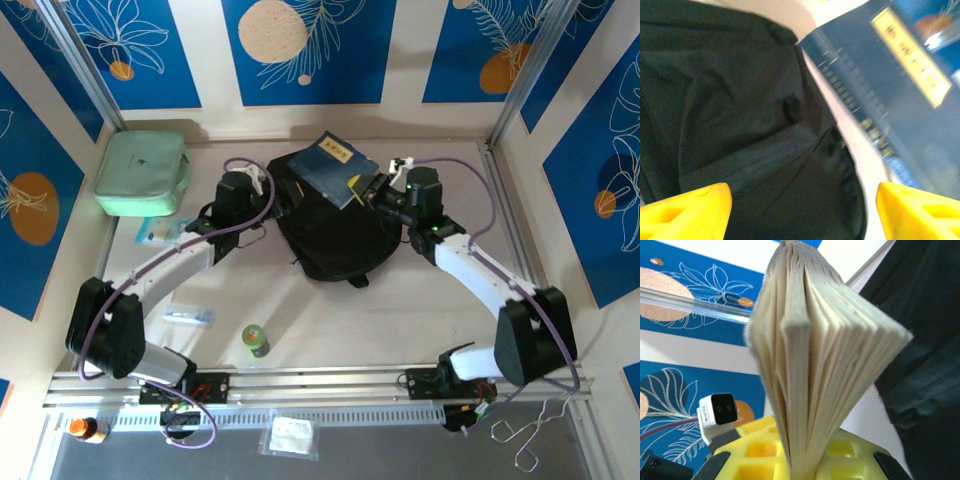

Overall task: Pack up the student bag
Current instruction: Pass the book, then open the student bag at the top-center of the table.

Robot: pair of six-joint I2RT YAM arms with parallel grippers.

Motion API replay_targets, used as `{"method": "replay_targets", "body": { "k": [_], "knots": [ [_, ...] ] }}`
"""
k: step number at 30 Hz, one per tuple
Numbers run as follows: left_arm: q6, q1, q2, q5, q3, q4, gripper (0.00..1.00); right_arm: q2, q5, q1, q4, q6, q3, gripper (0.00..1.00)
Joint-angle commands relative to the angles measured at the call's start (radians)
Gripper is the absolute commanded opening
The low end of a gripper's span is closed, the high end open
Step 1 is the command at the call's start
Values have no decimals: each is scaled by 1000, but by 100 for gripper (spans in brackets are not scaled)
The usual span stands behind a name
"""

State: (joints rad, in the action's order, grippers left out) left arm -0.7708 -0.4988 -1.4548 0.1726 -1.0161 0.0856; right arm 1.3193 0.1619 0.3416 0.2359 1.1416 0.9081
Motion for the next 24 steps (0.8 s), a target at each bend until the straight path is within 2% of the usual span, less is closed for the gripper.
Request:
{"method": "replay_targets", "body": {
  "k": [1,9,15,18,24],
  "knots": [
    [182,-55,-44,65,-69,-139,76,-83,-73,-41,-202,-146,-29,1],
    [411,-212,-197,53,-243,-283,77,-233,-108,-173,-381,-199,-60,1],
    [648,-317,-354,19,-439,-523,78,-294,-115,-239,-450,-221,-80,0],
    [699,-347,-426,11,-510,-590,78,-311,-118,-272,-476,-224,-86,0],
    [784,-371,-538,64,-640,-718,76,-345,-101,-331,-499,-218,-109,0]
  ]
}}
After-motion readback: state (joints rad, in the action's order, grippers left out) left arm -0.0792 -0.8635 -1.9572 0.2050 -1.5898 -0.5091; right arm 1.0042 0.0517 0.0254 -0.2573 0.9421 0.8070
